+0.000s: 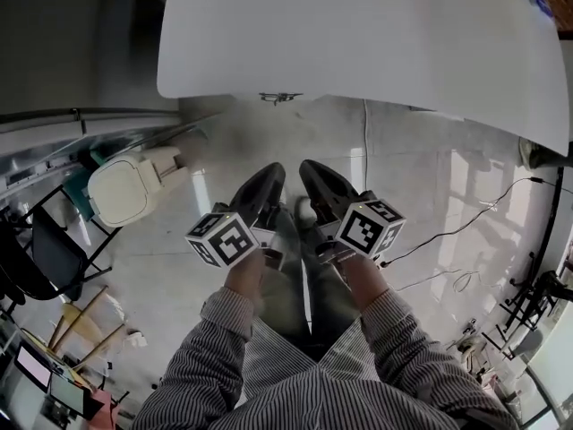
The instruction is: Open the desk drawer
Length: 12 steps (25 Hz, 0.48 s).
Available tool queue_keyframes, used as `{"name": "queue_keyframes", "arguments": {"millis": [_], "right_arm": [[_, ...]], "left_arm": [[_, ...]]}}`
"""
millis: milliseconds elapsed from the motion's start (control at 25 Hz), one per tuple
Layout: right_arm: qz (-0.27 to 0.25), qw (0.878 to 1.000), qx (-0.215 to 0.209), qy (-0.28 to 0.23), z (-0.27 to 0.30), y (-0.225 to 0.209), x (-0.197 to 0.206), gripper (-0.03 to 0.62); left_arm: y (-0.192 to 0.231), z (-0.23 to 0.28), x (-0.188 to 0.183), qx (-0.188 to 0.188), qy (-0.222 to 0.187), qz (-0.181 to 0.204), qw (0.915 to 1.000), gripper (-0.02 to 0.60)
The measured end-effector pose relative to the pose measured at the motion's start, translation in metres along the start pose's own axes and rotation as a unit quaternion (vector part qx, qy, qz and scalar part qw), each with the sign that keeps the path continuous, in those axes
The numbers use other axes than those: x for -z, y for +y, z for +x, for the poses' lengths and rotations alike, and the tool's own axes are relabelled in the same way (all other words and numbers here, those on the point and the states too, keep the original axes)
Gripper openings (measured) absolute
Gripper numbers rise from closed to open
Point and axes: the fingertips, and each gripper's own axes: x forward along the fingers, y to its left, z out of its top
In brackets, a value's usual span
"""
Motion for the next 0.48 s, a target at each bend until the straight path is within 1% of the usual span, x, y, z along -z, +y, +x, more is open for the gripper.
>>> {"name": "queue_keyframes", "arguments": {"millis": [120,280,480], "right_arm": [[0.032,0.999,-0.012,-0.013,0.006,-0.006,0.006,0.017],[0.047,0.999,-0.003,-0.009,0.017,-0.022,0.014,0.017],[0.075,0.997,-0.019,-0.022,0.032,-0.029,0.015,0.018]], "left_arm": [[0.013,0.000,0.005,-0.008,-0.001,-0.010,0.9999,0.011],[0.035,0.009,0.007,-0.023,0.000,-0.030,0.9993,0.011],[0.057,0.017,0.004,-0.015,0.004,-0.045,0.9989,0.011]]}}
